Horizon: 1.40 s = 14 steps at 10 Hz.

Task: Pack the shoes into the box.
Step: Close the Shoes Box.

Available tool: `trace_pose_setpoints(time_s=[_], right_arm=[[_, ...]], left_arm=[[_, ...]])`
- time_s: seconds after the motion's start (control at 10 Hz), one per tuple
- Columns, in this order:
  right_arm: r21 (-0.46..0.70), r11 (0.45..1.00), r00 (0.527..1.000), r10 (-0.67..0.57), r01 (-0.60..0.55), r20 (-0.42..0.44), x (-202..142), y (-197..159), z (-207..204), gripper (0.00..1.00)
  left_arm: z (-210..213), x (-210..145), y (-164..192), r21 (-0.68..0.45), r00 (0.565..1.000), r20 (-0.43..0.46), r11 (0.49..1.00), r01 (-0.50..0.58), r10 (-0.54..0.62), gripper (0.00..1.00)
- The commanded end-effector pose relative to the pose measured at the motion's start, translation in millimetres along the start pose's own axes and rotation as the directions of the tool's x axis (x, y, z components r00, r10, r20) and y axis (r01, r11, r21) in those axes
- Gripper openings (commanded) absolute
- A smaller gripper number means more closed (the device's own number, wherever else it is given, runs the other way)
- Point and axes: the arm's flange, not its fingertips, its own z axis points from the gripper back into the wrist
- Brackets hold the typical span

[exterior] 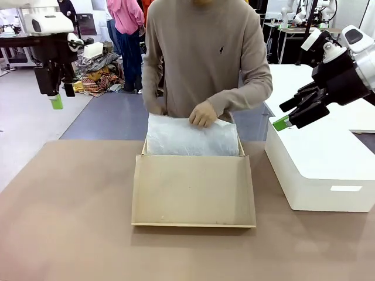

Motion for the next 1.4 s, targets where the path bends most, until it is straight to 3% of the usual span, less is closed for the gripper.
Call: trace_pose_setpoints(time_s=[0.0,0.5,0.6,0.7,1.2,1.3], right_arm=[[0.016,1.0,1.0,0.015,-0.015,0.025,0.5,-3.0,-1.3,1.0],[0.016,1.0,1.0,0.015,-0.015,0.025,0.5,-3.0,-1.3,1.0],[0.016,1.0,1.0,0.015,-0.015,0.025,0.5,-3.0,-1.3,1.0],[0.016,1.0,1.0,0.015,-0.015,0.025,0.5,-3.0,-1.3,1.0],[0.016,1.0,1.0,0.015,-0.015,0.025,0.5,-3.0,-1.3,1.0],[0.016,1.0,1.0,0.015,-0.015,0.025,0.5,-3.0,-1.3,1.0]], left_arm=[[1.7,-1.4,-1.0,-0.011,0.999,0.011,0.999,-0.042,0.042,1.0],[1.7,-1.4,-1.0,-0.011,0.999,0.011,0.999,-0.042,0.042,1.0],[-0.4,-1.0,0.0,-0.007,1.0,0.002,1.0,-0.025,0.025,1.0],[-5.4,1.5,-6.4,0.003,0.998,-0.006,0.998,0.06,-0.06,1.0],[0.1,0.6,-5.8,0.07,0.992,0.082,0.993,0.093,-0.099,0.01],[0.7,0.7,-5.9,0.089,0.99,0.09,0.991,0.101,-0.109,0.0]])
